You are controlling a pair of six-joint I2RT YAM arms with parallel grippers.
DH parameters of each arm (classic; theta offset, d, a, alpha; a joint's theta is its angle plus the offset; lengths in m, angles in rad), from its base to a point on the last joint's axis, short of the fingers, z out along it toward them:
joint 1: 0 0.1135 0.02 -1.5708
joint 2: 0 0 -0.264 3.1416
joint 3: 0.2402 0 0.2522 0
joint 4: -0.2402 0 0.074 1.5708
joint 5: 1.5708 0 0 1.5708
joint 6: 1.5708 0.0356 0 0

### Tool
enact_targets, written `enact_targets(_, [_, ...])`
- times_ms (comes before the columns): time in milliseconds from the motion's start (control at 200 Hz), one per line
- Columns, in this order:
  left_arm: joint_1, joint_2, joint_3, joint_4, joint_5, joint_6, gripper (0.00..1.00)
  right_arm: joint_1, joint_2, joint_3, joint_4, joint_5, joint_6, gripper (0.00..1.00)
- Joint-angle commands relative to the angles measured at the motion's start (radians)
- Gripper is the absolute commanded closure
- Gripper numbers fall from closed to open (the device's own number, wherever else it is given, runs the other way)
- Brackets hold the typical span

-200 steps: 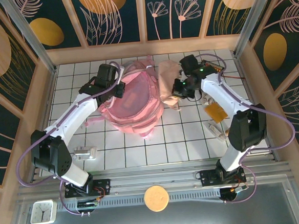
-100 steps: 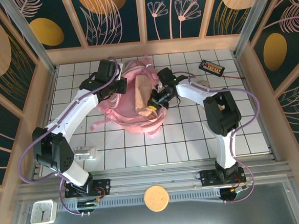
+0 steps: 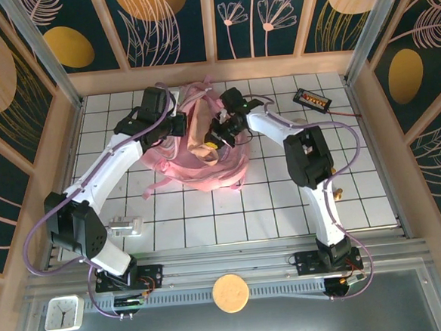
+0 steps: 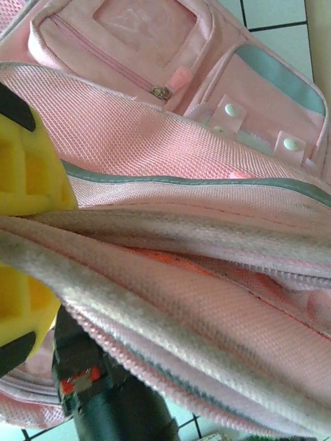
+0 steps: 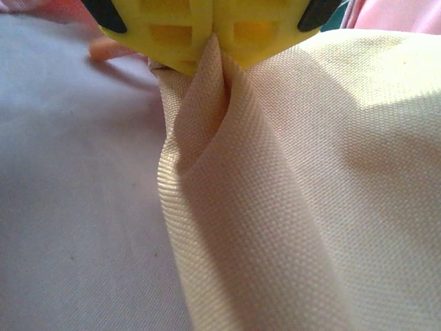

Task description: Pack the student bag

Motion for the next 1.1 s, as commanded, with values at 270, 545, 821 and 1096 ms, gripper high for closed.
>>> enact_targets(270, [-0.016, -0.050, -0.053, 0.265, 0.131, -0.073, 1.00, 0.045, 0.139, 0.219, 0.173, -0.116, 0.175, 0.57])
enact_targets(545, [-0.017, -0.047, -0.004, 0.191, -0.016, -0.018, 1.00, 0.023, -0.093, -0.003, 0.033, 0.008, 0.032, 0.36])
enact_targets(821, [-0.015, -0.015, 0.057, 0.152, -0.024, 0.011, 1.00, -0.014, -0.278, -0.198, 0.122, 0.060, 0.031, 0.40])
enact_targets(1096, [-0.017, -0.008, 0.072, 0.140, -0.004, 0.024, 1.00, -0.027, -0.232, -0.266, 0.561, -0.085, 0.160, 1.00])
